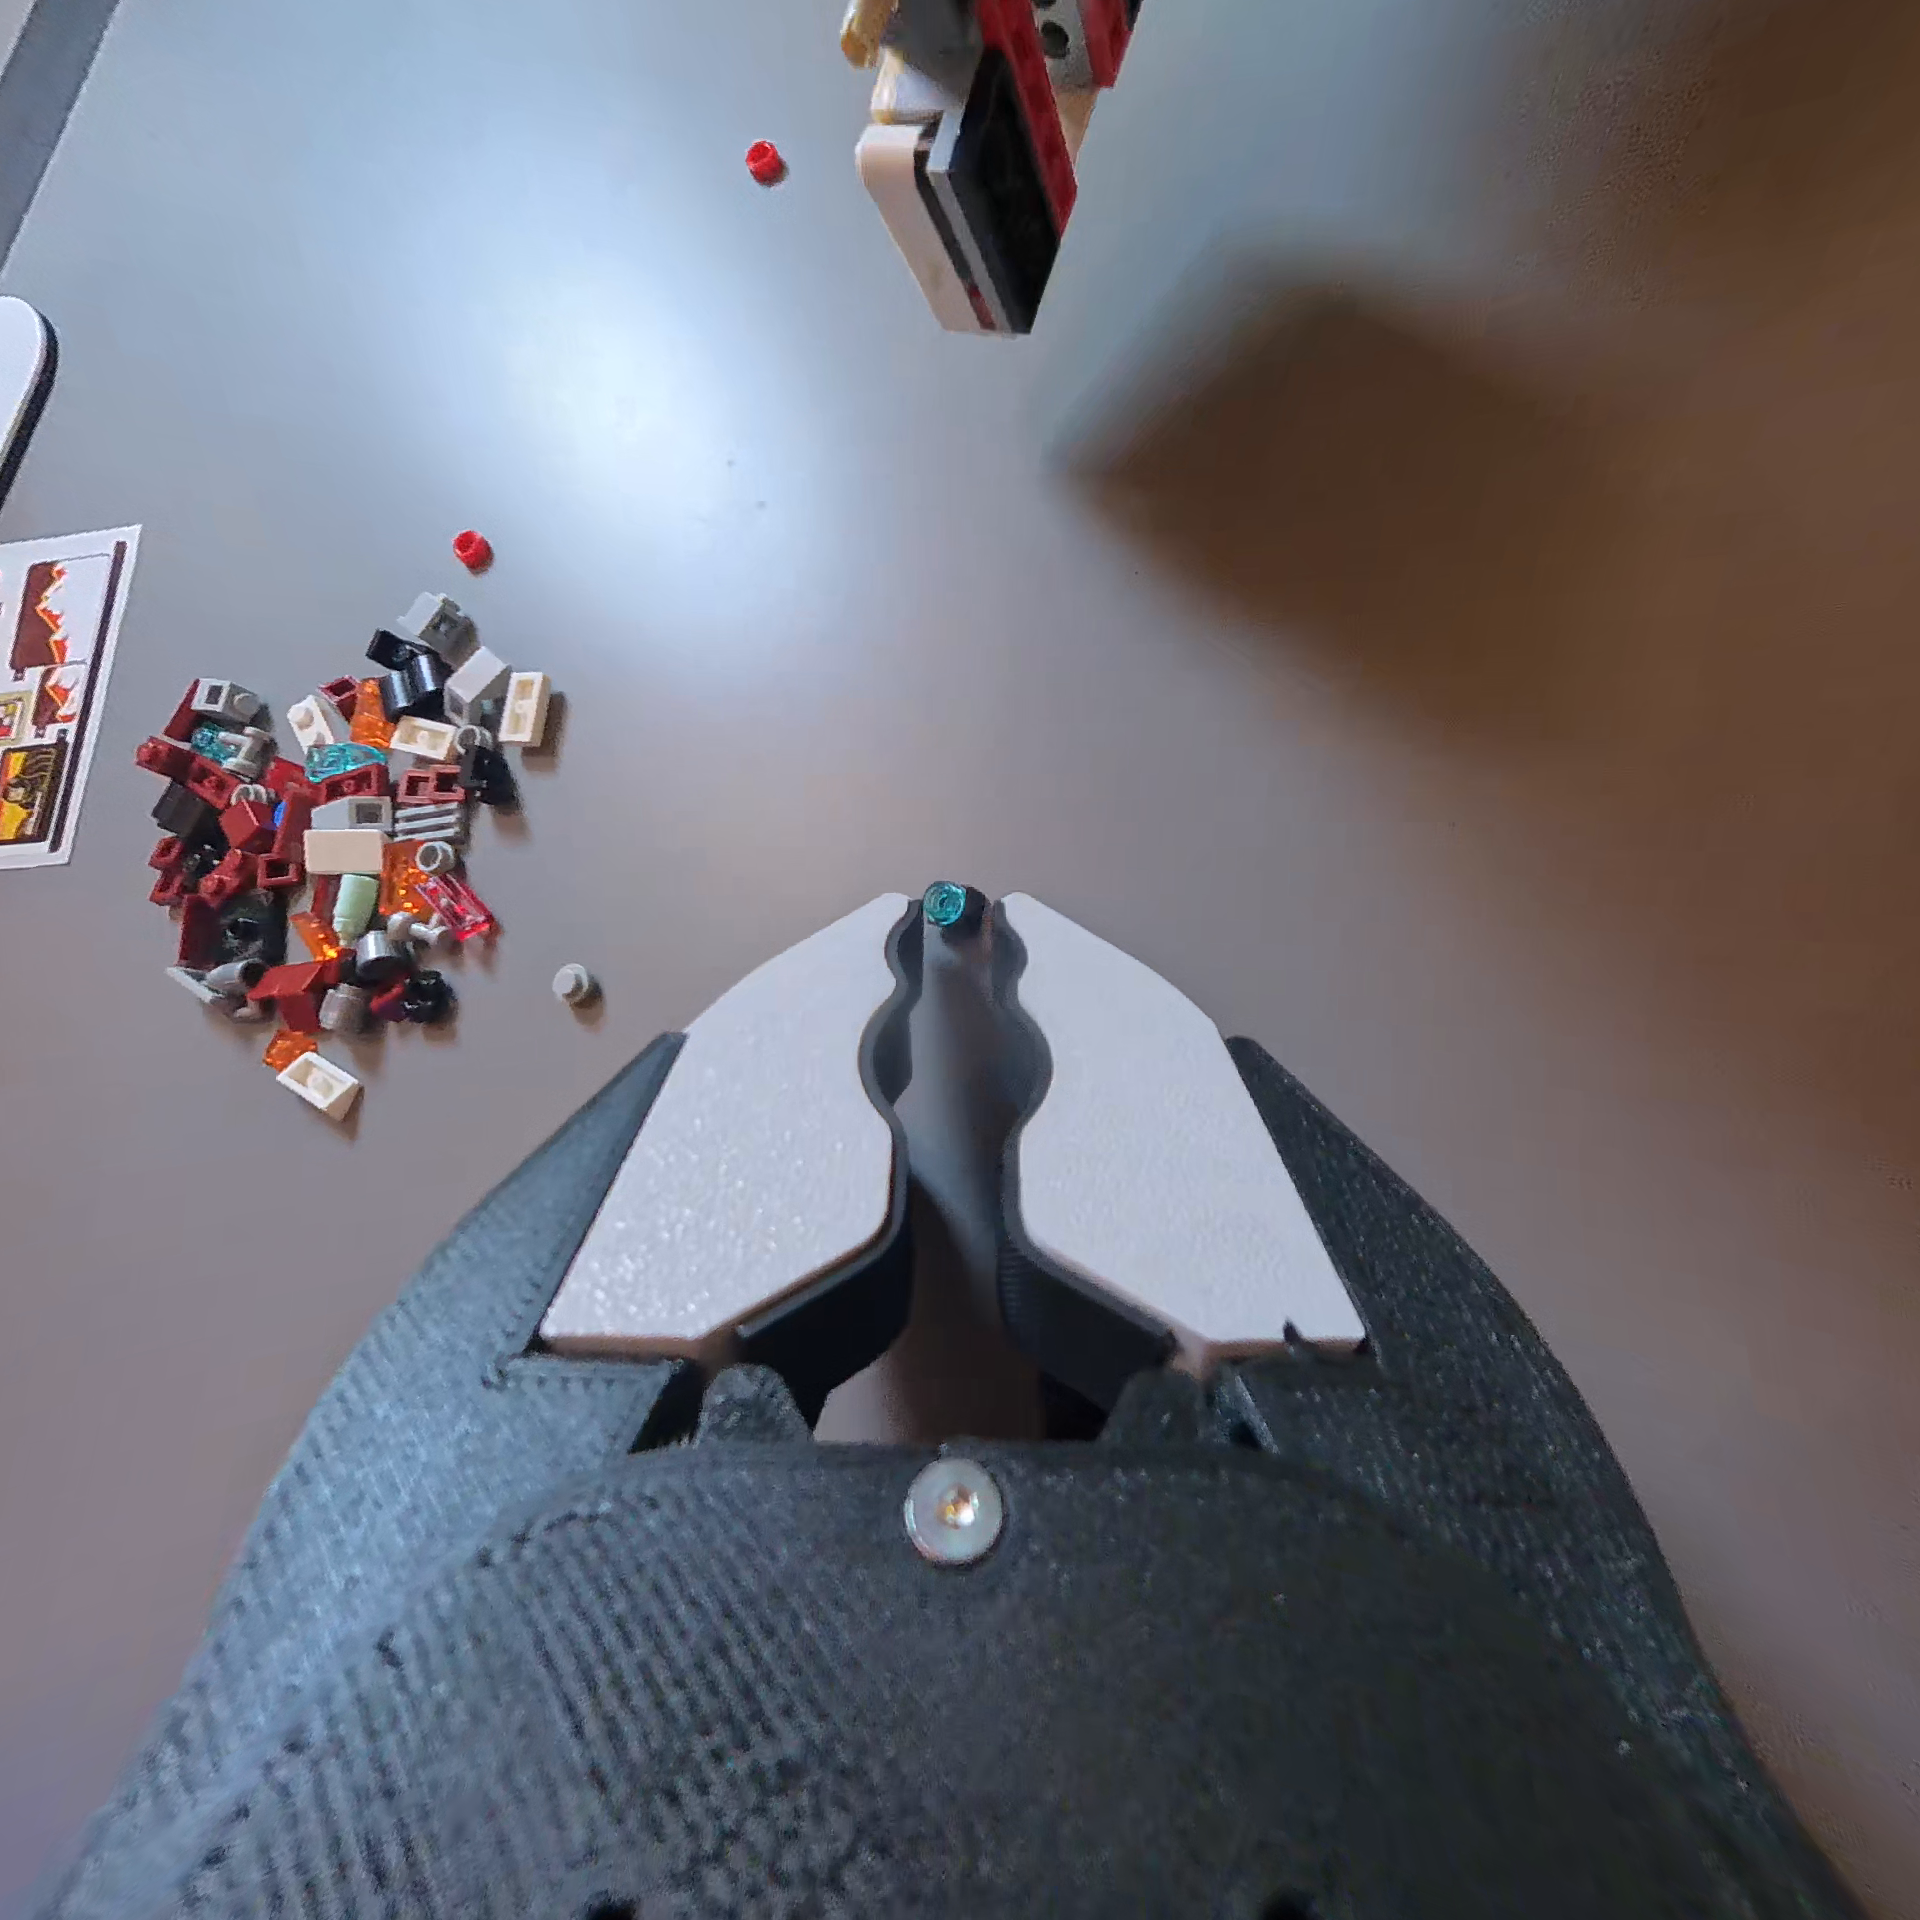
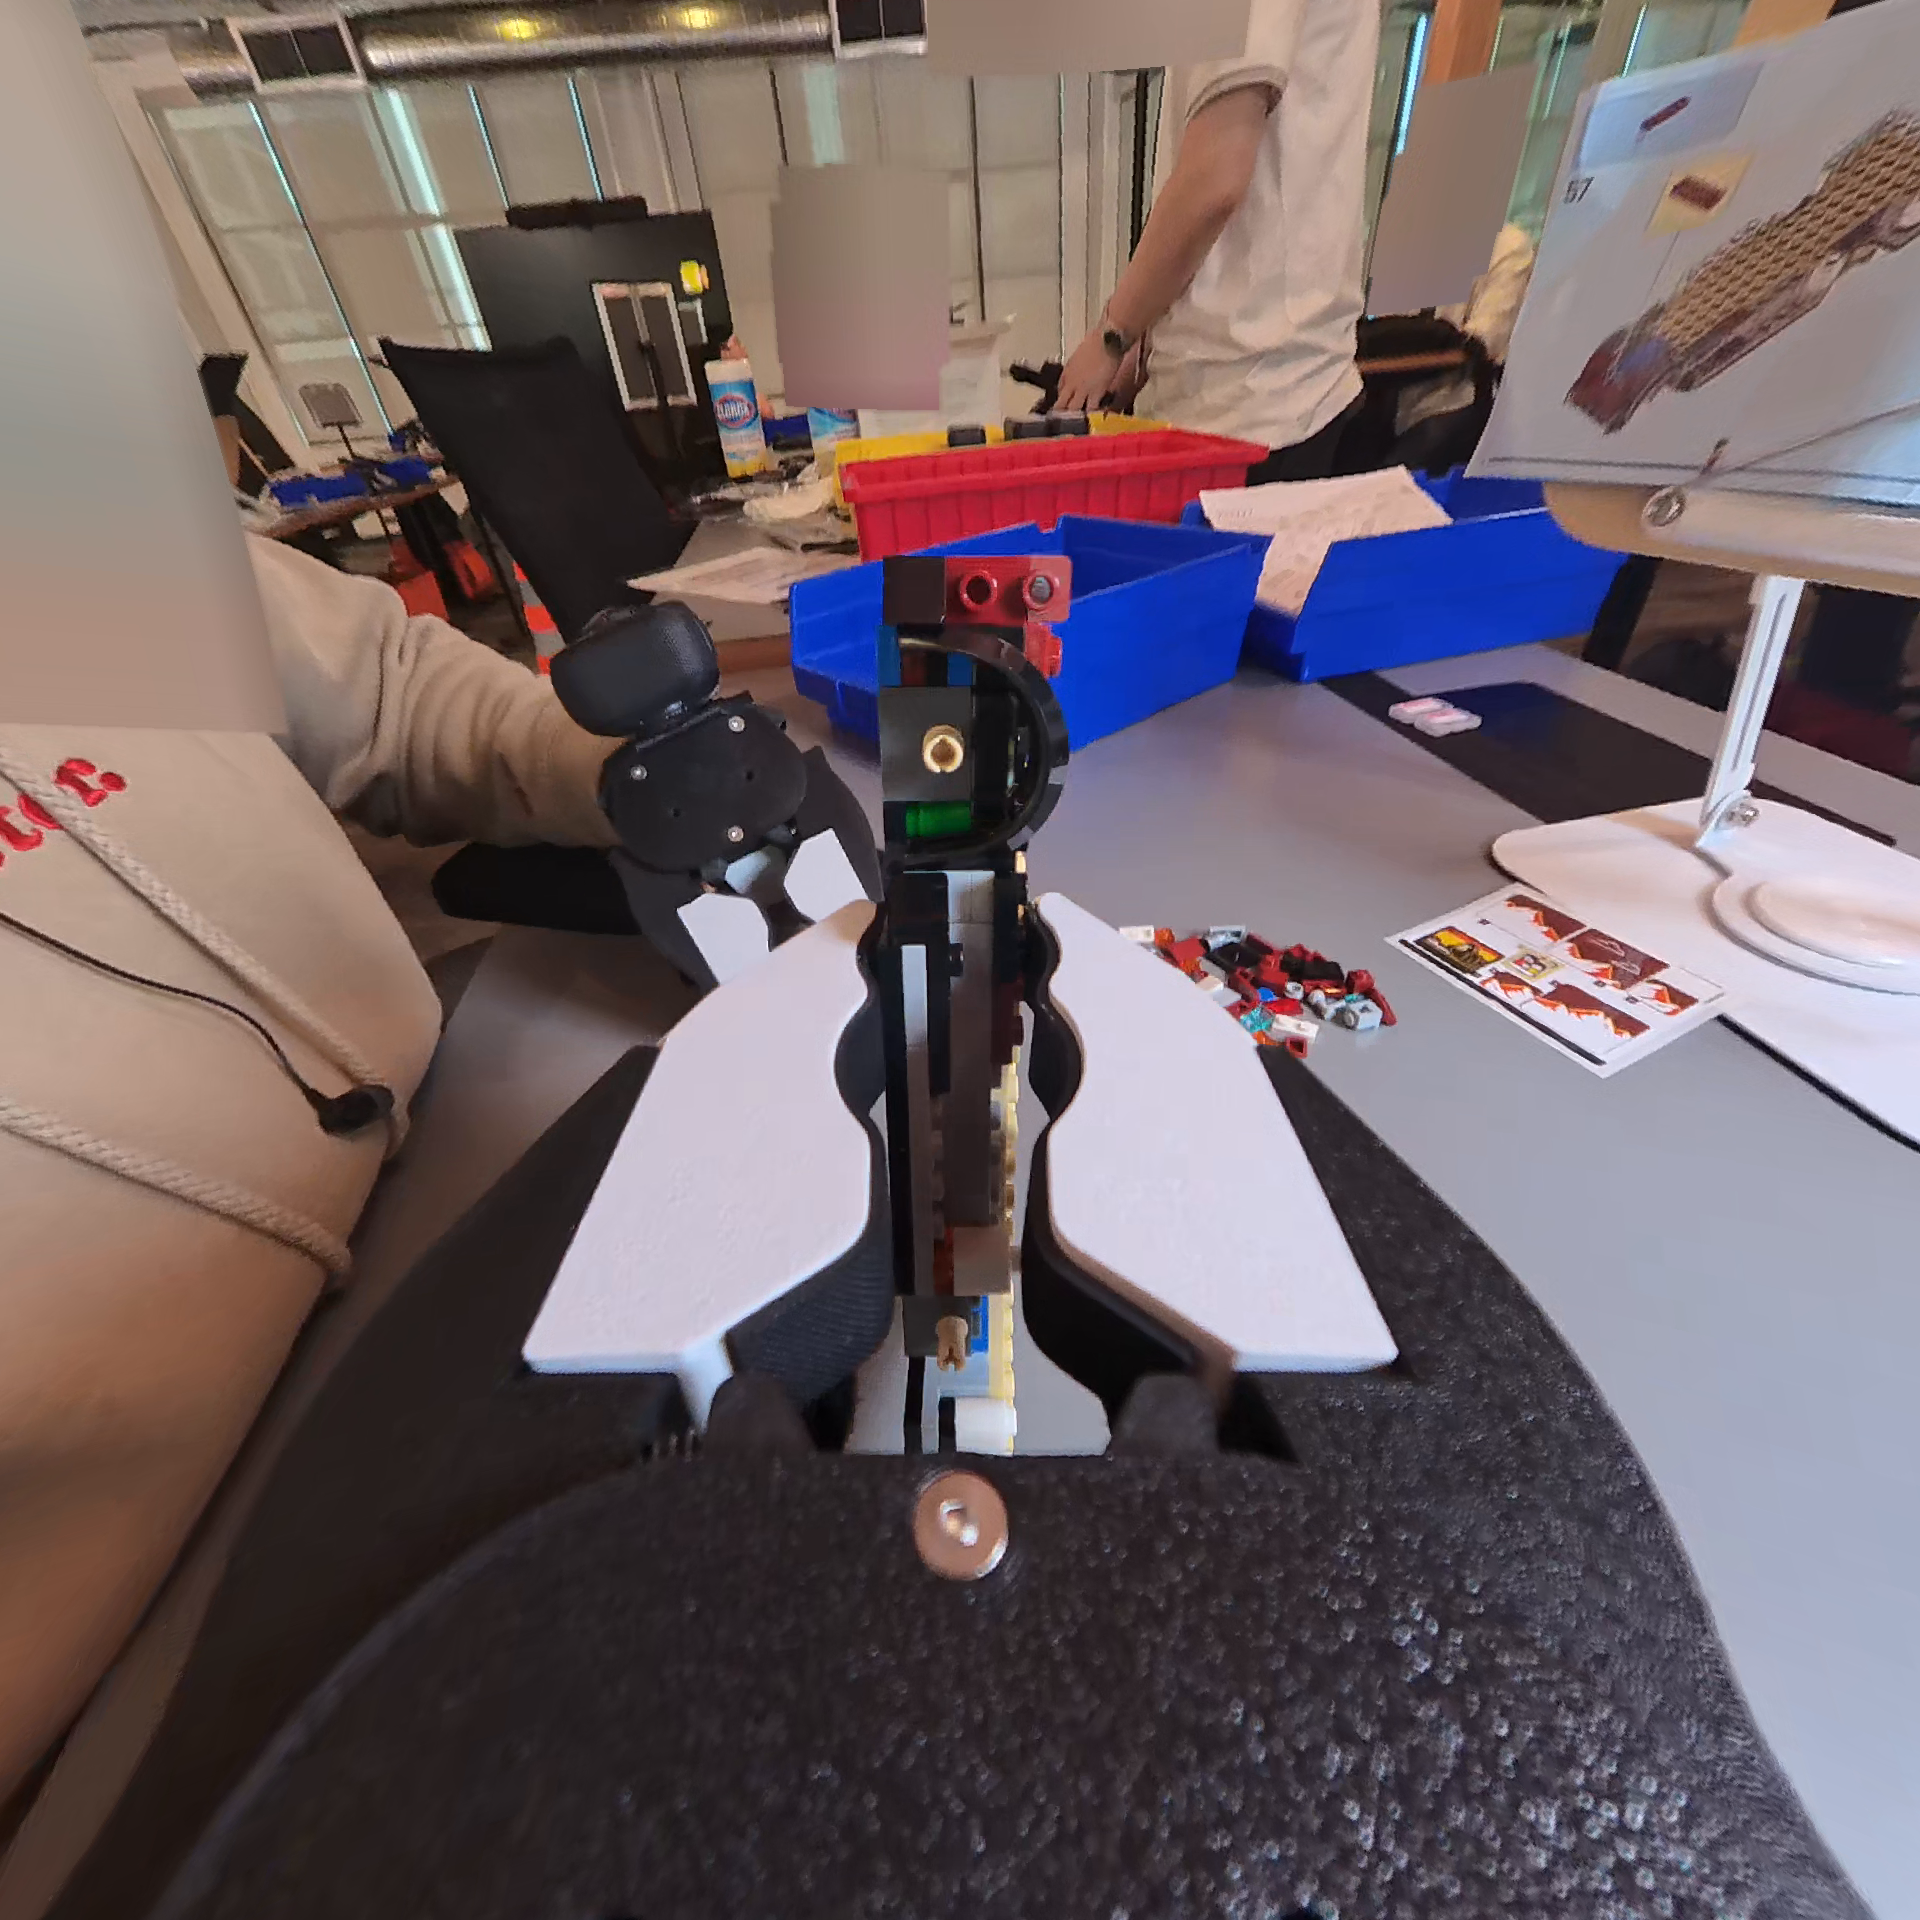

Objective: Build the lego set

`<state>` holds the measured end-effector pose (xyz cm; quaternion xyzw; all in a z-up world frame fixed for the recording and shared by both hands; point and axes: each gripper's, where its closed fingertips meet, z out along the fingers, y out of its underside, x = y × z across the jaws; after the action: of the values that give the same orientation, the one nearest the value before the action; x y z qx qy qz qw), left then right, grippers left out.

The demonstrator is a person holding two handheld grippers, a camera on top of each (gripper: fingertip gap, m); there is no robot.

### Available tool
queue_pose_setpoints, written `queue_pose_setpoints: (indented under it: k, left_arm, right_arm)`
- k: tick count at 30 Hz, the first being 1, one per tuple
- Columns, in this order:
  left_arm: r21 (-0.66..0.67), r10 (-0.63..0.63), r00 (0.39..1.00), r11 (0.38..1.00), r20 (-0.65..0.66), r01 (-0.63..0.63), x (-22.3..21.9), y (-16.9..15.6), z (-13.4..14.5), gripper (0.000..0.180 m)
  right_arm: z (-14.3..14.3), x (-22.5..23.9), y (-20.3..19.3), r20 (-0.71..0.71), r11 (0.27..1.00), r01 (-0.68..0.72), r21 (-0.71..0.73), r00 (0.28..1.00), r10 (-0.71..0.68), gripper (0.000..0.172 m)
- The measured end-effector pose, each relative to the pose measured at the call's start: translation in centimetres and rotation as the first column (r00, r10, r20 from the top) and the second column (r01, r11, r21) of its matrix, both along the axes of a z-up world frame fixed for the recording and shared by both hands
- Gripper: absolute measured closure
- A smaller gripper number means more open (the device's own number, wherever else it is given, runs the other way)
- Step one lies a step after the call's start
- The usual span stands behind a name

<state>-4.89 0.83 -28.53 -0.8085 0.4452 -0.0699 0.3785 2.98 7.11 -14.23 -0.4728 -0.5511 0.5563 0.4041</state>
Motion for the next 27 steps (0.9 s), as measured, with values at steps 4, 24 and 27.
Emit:
queue_pose_setpoints:
  k: [4, 24, 27]
  left_arm:
    - [-0.009, 0.004, 1.0, 1.0, 0.019, -0.004, -0.1, 0.0, 0.0, 0.164]
    - [0.006, -0.007, 1.0, 1.0, 0.013, 0.007, 0.0, -0.1, 0.0, 0.163]
    - [0.008, -0.008, 1.0, 1.0, 0.012, 0.008, 0.0, -0.1, 0.0, 0.163]
  right_arm:
    - [-1.2, -0.2, 0.0, -0.024, 0.999, 0.004, -0.037, 1.0, -0.005, 0.148]
    - [-1.7, 3.3, -0.7, -0.054, 1.0, 0.007, -0.023, 0.998, -0.008, 0.147]
    - [-1.4, 3.5, -0.6, -0.055, 1.0, 0.012, -0.017, 0.998, -0.012, 0.143]
